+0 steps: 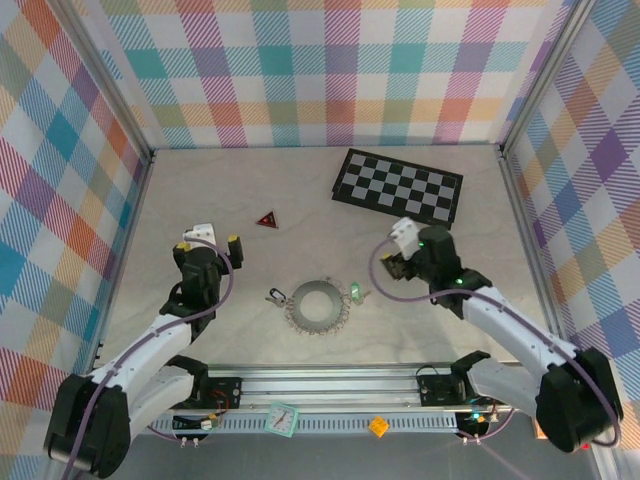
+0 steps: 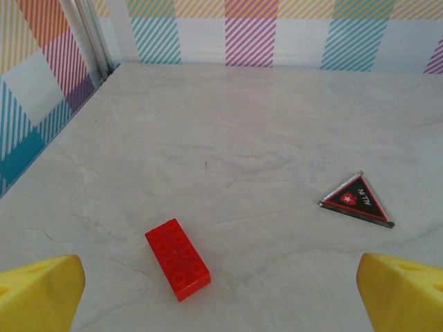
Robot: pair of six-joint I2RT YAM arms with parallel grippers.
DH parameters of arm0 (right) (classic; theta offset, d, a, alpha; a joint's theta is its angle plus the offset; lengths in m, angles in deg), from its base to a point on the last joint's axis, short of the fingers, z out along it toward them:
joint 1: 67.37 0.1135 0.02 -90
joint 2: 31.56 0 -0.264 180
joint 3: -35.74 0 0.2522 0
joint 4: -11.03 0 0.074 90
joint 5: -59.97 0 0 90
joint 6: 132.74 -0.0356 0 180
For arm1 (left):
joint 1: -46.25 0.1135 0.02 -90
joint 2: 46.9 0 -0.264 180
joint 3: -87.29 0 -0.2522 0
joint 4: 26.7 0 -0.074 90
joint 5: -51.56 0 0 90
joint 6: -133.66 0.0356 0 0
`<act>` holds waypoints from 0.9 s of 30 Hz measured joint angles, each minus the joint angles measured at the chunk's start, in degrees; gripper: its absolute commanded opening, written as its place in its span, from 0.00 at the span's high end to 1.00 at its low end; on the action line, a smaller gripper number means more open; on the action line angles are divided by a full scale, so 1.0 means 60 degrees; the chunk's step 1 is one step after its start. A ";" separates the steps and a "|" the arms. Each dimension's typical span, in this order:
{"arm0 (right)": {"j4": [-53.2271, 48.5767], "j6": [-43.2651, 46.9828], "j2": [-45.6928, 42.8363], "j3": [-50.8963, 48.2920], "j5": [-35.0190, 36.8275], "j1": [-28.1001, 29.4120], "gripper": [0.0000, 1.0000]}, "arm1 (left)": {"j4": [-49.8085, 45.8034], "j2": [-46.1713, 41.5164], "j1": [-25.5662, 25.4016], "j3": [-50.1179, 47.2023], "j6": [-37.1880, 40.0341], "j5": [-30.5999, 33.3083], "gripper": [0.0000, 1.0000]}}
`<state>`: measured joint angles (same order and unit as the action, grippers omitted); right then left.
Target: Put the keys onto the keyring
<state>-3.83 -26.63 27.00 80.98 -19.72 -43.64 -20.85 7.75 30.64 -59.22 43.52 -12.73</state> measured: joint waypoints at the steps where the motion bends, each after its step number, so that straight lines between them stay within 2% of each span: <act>1: 0.0528 -0.0208 -0.0102 -0.0386 0.0127 -0.0441 0.21 | 0.0291 0.0233 0.0157 -0.0069 0.0066 -0.0149 0.01; 5: 0.2794 -0.1002 0.0255 -0.1854 0.0117 -0.2113 0.20 | 0.1497 0.1297 0.0426 -0.0477 0.0302 -0.0503 0.01; 7: 0.4401 -0.1377 0.0922 -0.2557 -0.0018 -0.2565 0.20 | 0.2051 0.1894 0.0459 -0.0652 0.0430 -0.0641 0.01; 10: 0.6175 -0.1668 0.2368 -0.3034 -0.0284 -0.2783 0.22 | 0.2914 0.2728 0.0623 -0.0783 0.0506 -0.0962 0.03; 12: 0.6892 -0.1734 0.3122 -0.2925 -0.0488 -0.2871 0.26 | 0.3523 0.3155 0.0823 -0.0783 0.0535 -0.1235 0.04; 16: 0.8582 -0.1869 0.4619 -0.2448 -0.0849 -0.3085 0.26 | 0.5049 0.4229 0.1111 -0.0783 0.0605 -0.1752 0.05; 21: 0.8586 -0.2000 0.4841 -0.2087 -0.1315 -0.3370 0.24 | 0.7060 0.6167 0.1235 -0.0991 0.0681 -0.2204 0.02; 24: 0.8419 -0.2218 0.4841 -0.1621 -0.1446 -0.3592 0.23 | 0.6845 0.6135 0.1253 -0.0925 0.0674 -0.2127 0.00; 27: 0.8327 -0.2375 0.4841 -0.1428 -0.1490 -0.3712 0.21 | 0.6018 0.6116 0.1311 -0.0025 0.0477 -0.1851 0.00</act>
<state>46.13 -40.88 56.05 72.41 -28.66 -65.92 15.26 44.45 38.50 -59.37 46.38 -23.83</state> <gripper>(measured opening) 0.778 0.997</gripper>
